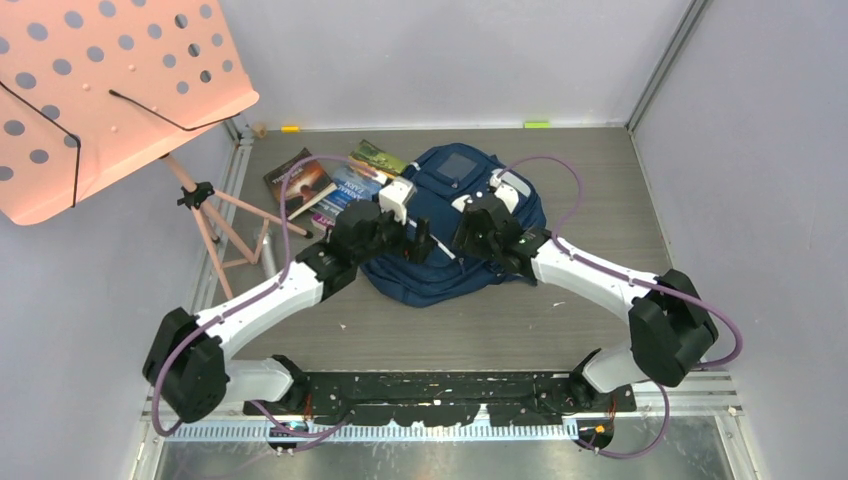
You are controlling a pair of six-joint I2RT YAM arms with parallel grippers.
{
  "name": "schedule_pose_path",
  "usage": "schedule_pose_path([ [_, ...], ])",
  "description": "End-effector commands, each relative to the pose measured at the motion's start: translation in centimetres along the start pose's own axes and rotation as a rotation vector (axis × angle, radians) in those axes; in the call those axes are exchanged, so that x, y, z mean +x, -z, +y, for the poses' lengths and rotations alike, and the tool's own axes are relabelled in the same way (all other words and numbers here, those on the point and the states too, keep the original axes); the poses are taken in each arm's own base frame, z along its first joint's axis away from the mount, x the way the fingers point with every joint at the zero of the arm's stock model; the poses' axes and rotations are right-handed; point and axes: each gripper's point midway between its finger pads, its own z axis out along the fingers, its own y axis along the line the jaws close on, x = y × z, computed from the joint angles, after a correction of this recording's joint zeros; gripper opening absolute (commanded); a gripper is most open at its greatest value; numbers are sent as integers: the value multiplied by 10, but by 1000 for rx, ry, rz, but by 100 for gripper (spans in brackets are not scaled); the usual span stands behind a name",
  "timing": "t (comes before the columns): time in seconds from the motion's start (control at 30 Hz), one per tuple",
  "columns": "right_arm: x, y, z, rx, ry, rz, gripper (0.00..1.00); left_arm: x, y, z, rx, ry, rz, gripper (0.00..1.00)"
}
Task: Pack the student bag
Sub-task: Adjust the student bag at the center of the board, then unzip the student bag at the center of the board.
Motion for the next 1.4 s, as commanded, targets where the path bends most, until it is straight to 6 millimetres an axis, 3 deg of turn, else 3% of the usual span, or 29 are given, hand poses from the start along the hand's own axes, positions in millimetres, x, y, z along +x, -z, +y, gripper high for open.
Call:
schedule_pose_path([
  [0.0,-16,20,18,-72,142,-12,64,26,24,-30,192,-27,21,85],
  [0.1,-11,36,-13,11,205,7,77,43,32,-43,280,-114,71,85],
  [0.17,-11,46,-34,51,228,12,80,51,31,-45,291,-174,105,83],
  [0.27,-11,61,-65,91,224,10,83,53,22,-50,291,-269,111,82],
  [0.43,-11,75,-98,105,160,8,84,58,0,-56,223,-434,126,83],
  [0.53,-10,81,-102,78,143,3,85,60,-13,-64,185,-535,128,86],
  [0.77,-1,81,-104,60,134,33,85,56,-38,-51,-43,-721,113,90],
  [1.0,12,78,-111,60,124,54,85,59,-53,-29,-197,-753,170,78],
  [1.27,23,78,-118,64,113,73,84,44,-55,-32,-214,-717,110,92],
  [1.33,25,78,-119,66,109,78,84,44,-59,-30,-220,-719,120,86],
  [1.37,26,78,-120,66,109,81,84,46,-61,-28,-220,-720,131,78],
])
